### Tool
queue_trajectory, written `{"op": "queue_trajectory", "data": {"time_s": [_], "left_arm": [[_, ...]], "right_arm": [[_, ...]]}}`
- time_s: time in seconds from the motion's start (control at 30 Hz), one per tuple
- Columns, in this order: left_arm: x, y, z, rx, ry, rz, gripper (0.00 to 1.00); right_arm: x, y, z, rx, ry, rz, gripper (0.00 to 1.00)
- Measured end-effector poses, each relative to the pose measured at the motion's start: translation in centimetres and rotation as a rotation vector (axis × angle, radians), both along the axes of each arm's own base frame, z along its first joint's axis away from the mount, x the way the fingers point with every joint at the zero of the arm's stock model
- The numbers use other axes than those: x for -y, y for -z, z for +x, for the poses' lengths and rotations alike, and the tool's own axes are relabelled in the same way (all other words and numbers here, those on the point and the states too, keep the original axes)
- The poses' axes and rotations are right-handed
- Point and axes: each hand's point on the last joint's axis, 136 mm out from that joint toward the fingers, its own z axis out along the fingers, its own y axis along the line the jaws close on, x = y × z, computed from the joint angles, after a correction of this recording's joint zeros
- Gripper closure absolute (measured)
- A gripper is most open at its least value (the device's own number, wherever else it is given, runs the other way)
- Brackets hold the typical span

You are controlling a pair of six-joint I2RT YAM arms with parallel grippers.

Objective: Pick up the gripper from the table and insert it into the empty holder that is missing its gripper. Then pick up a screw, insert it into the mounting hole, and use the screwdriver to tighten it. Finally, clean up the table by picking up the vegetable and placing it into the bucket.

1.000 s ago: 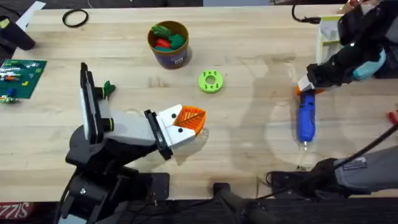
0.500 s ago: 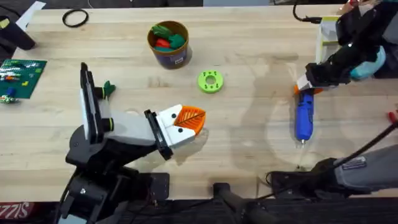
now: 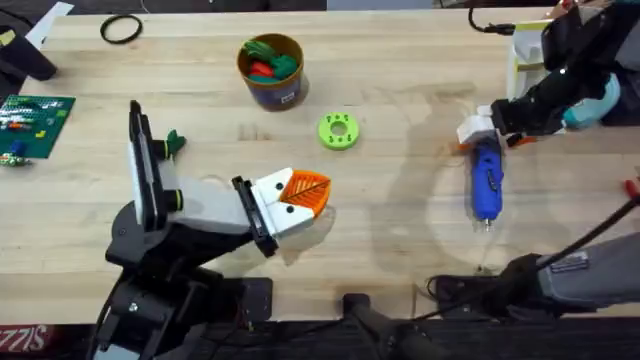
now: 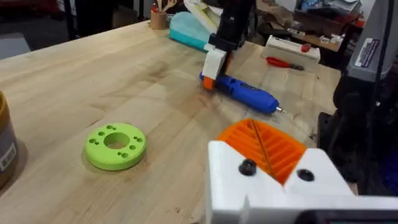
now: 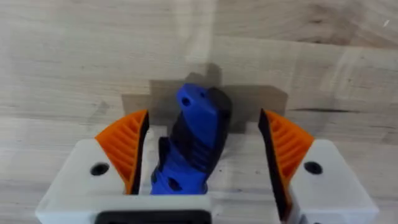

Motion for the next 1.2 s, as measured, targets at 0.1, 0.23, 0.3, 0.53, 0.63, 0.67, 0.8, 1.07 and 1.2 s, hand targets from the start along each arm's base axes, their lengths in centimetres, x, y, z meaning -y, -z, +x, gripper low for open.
{"op": "queue_trajectory", "data": {"time_s": [0.1,0.23,0.3,0.53,0.63,0.67,0.8,1.07,1.2], "left_arm": [[0.0,0.0,0.0,0.000,0.000,0.000,0.988],[0.0,0.0,0.0,0.000,0.000,0.000,0.988],[0.0,0.0,0.0,0.000,0.000,0.000,0.988],[0.0,0.0,0.0,0.000,0.000,0.000,0.988],[0.0,0.0,0.0,0.000,0.000,0.000,0.988],[0.0,0.0,0.0,0.000,0.000,0.000,0.988],[0.0,0.0,0.0,0.000,0.000,0.000,0.988],[0.0,0.0,0.0,0.000,0.000,0.000,0.988],[0.0,0.0,0.0,0.000,0.000,0.000,0.988]], "right_arm": [[-0.1,0.0,-0.4,-0.018,0.000,0.004,0.007],[-0.3,0.0,-1.6,-0.067,0.031,0.015,0.007],[-0.5,0.0,-2.3,-0.095,0.055,0.020,0.007],[-1.0,-0.1,-3.7,-0.157,0.145,0.028,0.007],[-1.6,-0.2,-3.7,-0.163,0.162,0.026,0.026],[-1.9,-0.2,-3.7,-0.162,0.165,0.023,0.035],[-2.9,-1.4,-3.7,-0.131,0.165,-0.008,0.044],[-3.5,-5.3,-4.9,0.030,0.198,-0.055,0.042],[-3.5,-4.1,-7.0,0.046,0.228,-0.063,0.019]]}}
